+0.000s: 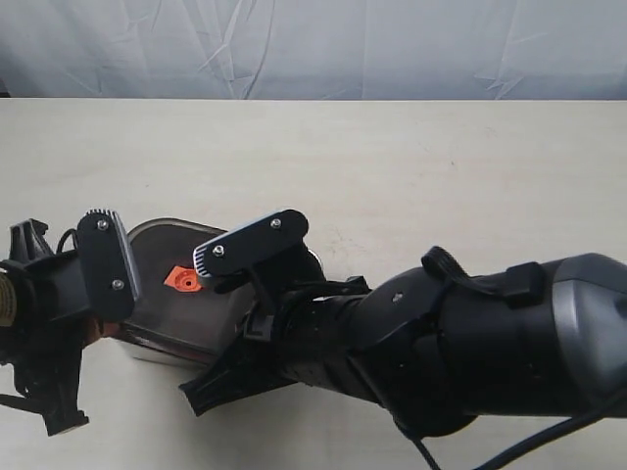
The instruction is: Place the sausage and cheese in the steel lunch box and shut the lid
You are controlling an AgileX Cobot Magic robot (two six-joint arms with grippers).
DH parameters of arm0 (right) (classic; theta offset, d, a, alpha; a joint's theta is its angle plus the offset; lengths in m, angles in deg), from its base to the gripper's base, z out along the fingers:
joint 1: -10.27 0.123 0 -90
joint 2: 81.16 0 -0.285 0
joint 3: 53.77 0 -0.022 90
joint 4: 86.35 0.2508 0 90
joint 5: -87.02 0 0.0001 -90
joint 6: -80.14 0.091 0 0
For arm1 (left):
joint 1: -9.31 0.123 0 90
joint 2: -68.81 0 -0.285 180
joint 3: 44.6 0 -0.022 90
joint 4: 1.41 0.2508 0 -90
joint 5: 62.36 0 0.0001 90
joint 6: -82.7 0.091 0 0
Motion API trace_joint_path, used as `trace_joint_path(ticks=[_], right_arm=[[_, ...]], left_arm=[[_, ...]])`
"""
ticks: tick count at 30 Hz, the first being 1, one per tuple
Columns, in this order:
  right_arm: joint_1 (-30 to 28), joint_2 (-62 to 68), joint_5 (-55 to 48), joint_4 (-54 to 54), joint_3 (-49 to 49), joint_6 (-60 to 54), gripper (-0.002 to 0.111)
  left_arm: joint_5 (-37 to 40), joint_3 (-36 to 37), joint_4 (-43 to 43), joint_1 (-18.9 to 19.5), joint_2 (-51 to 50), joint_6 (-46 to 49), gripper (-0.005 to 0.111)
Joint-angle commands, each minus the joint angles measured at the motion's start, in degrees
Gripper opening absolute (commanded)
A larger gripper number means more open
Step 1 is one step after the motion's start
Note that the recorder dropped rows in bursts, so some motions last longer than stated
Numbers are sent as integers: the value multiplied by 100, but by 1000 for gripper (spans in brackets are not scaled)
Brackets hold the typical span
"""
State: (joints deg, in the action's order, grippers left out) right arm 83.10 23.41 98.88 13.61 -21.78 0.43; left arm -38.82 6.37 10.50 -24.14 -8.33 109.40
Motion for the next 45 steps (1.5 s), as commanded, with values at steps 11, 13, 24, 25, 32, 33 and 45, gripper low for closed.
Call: trace_joint_path(ticks=[11, 13, 24, 25, 32, 33, 45], right_arm=[[-25, 78, 104, -2, 5, -34, -1], [-25, 78, 145, -2, 5, -31, -1], [-25, 78, 185, -2, 5, -260, -1], [-25, 78, 185, -2, 5, -260, -1], [-25, 78, 274, -2, 5, -273, -1], [-25, 78, 274, -2, 5, -273, -1], [-25, -188, 390, -2, 5, -282, -1]], left_arm=[[55, -9, -56, -33, -742, 74, 0], [109, -33, -56, -33, -635, 74, 0], [345, -74, -53, -33, 406, 74, 0], [345, -74, -53, -33, 534, 74, 0], [232, -74, 412, -33, 1216, 74, 0], [163, -74, 464, -33, 1246, 74, 0], [-326, -74, 557, -33, 1292, 50, 0]])
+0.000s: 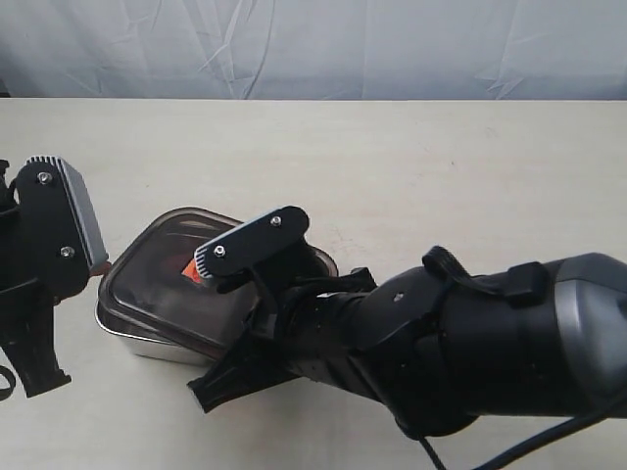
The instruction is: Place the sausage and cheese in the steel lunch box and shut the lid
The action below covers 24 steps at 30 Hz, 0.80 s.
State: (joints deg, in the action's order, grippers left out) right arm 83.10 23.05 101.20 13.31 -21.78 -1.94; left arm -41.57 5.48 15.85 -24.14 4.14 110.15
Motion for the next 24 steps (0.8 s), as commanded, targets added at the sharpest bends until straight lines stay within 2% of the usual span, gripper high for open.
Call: trace_joint_path(ticks=[1, 10, 13, 14, 19, 21, 24], right_arm=[[-25, -194, 169, 29, 5, -45, -1], [-62, -530, 760, 29, -282, -174, -1], [-647, -390, -70, 29, -663, -509, -1], [-1039, -272, -514, 29, -809, -543, -1], [-1985, 178, -1848, 29, -1250, -553, -1], [-2252, 447, -2280, 29, -1513, -553, -1], [-2526, 916, -2860, -16, -2022, -284, -1]], left_arm=[[-51, 15, 22, -33, 45, -25, 0], [-39, 15, 20, -33, 49, -284, 0], [-27, 15, 226, -33, 87, -1290, 0], [39, 15, 544, -33, 160, -1899, 0], [674, -123, 1725, -33, 596, -3707, 0], [847, -144, 1871, -33, 790, -4087, 0], [1021, -144, 1739, -33, 1131, -4164, 0]])
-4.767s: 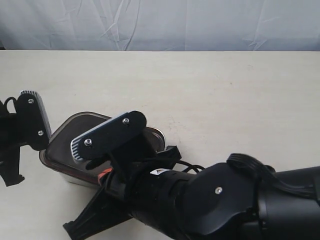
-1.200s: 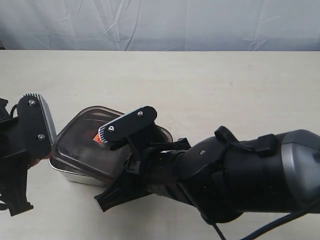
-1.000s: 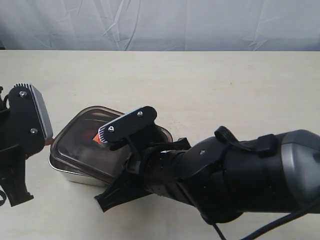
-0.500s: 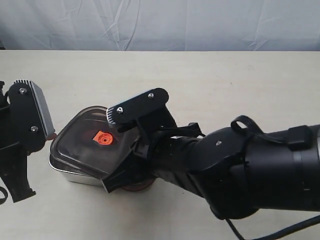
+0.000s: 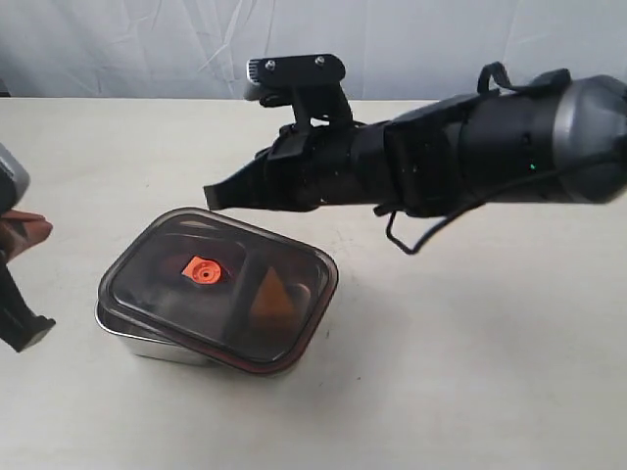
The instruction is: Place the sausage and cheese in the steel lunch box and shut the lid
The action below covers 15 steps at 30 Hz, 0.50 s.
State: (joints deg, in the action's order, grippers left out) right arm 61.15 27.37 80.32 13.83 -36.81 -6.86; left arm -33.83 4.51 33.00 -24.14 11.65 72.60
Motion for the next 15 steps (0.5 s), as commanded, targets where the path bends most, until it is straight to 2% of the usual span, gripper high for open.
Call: trace_joint_path(ticks=[1, 3, 7, 10, 13, 15], right_arm=[[-399, 697, -1016, -406, -766, 614, -1], [-455, 1003, -1425, -1314, -1160, 1419, -1], [-510, 1788, -2086, -4266, -2372, 4227, -1], [-510, 2282, -2544, -5796, -3167, 5886, -1], [-510, 2596, -2851, -6468, -3797, 6418, -1], [-510, 2712, -2851, -6533, -4048, 6457, -1]], left_arm=[[289, -48, -67, -33, 479, -408, 0], [319, -37, -123, -33, 632, -408, 0], [333, 4, -123, -33, 851, -408, 0], [333, 4, -123, -33, 937, -408, 0], [269, 4, -153, -33, 962, -408, 0], [257, 4, -153, -33, 962, -408, 0]])
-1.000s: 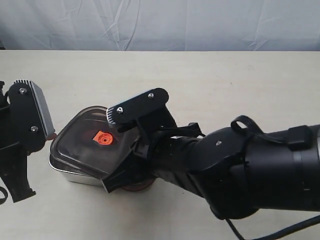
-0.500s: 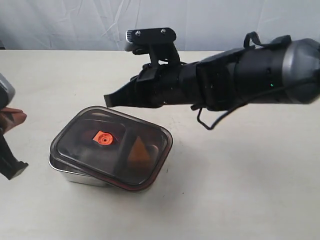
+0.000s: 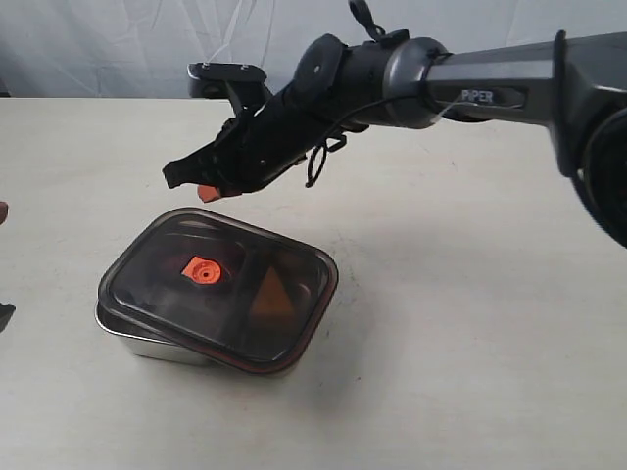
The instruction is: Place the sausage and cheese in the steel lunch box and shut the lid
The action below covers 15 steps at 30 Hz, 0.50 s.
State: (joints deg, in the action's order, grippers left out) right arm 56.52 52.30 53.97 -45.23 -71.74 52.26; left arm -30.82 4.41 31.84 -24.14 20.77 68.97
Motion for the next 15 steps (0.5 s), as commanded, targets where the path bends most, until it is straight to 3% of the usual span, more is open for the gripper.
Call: trace_joint_path(ticks=[1, 5, 10, 15], right_arm=[[-47, 275, -175, -627, -679, 548, -1], [-47, 501, -35, -861, -1026, 871, -1], [-55, 931, -548, -1629, -1583, 1472, -1], [-55, 1262, -905, -1701, -2024, 1590, -1]], left_arm=[[-69, 15, -74, -33, 50, -46, 0], [-122, 15, -116, -33, 50, -46, 0], [-122, 15, -116, -33, 50, -46, 0], [-143, 15, -116, -33, 50, -46, 0]])
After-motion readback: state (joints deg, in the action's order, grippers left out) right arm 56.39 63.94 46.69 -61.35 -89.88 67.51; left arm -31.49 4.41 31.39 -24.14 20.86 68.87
